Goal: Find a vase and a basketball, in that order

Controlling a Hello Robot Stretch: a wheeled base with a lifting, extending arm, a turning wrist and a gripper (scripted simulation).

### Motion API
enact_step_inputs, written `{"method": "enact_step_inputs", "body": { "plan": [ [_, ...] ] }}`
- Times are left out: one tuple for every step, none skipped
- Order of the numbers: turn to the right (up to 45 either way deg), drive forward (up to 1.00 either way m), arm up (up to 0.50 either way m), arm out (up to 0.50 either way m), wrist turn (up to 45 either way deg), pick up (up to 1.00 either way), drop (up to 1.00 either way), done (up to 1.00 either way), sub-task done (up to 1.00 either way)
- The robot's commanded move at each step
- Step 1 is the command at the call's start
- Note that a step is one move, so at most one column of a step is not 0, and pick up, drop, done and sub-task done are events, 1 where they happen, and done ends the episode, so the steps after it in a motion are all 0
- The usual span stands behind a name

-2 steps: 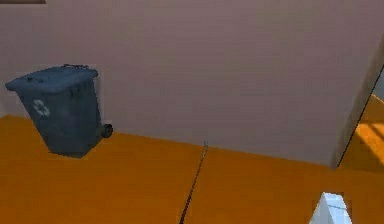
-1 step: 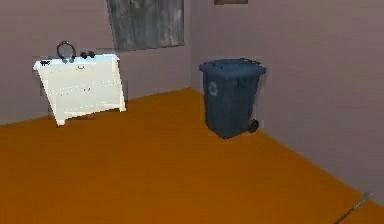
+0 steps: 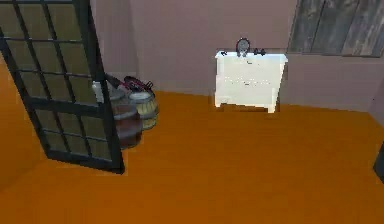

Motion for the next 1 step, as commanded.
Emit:
{"method": "enact_step_inputs", "body": {
  "plan": [
    [-45.0, 0.0, 0.0, 0.0, 0.0, 0.0, 0.0, 0.0, 0.0]
  ]
}}
